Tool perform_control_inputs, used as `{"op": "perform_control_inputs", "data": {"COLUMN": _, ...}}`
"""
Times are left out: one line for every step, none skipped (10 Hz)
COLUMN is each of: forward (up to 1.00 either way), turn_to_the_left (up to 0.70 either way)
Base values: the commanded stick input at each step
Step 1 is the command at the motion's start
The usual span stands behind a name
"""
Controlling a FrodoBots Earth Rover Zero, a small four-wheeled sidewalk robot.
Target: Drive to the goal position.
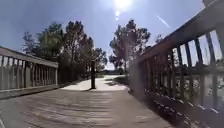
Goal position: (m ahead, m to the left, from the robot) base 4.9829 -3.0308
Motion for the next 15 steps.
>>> {"op": "perform_control_inputs", "data": {"forward": 0.70, "turn_to_the_left": 0.00}}
{"op": "perform_control_inputs", "data": {"forward": 0.70, "turn_to_the_left": 0.00}}
{"op": "perform_control_inputs", "data": {"forward": 0.70, "turn_to_the_left": 0.00}}
{"op": "perform_control_inputs", "data": {"forward": 0.70, "turn_to_the_left": 0.07}}
{"op": "perform_control_inputs", "data": {"forward": 0.70, "turn_to_the_left": 0.14}}
{"op": "perform_control_inputs", "data": {"forward": 0.70, "turn_to_the_left": 0.14}}
{"op": "perform_control_inputs", "data": {"forward": 0.70, "turn_to_the_left": 0.14}}
{"op": "perform_control_inputs", "data": {"forward": 0.70, "turn_to_the_left": 0.14}}
{"op": "perform_control_inputs", "data": {"forward": 0.70, "turn_to_the_left": 0.14}}
{"op": "perform_control_inputs", "data": {"forward": 0.70, "turn_to_the_left": 0.12}}
{"op": "perform_control_inputs", "data": {"forward": 0.70, "turn_to_the_left": 0.08}}
{"op": "perform_control_inputs", "data": {"forward": 0.70, "turn_to_the_left": 0.03}}
{"op": "perform_control_inputs", "data": {"forward": 0.70, "turn_to_the_left": 0.00}}
{"op": "perform_control_inputs", "data": {"forward": 0.70, "turn_to_the_left": 0.00}}
{"op": "perform_control_inputs", "data": {"forward": 0.70, "turn_to_the_left": 0.00}}
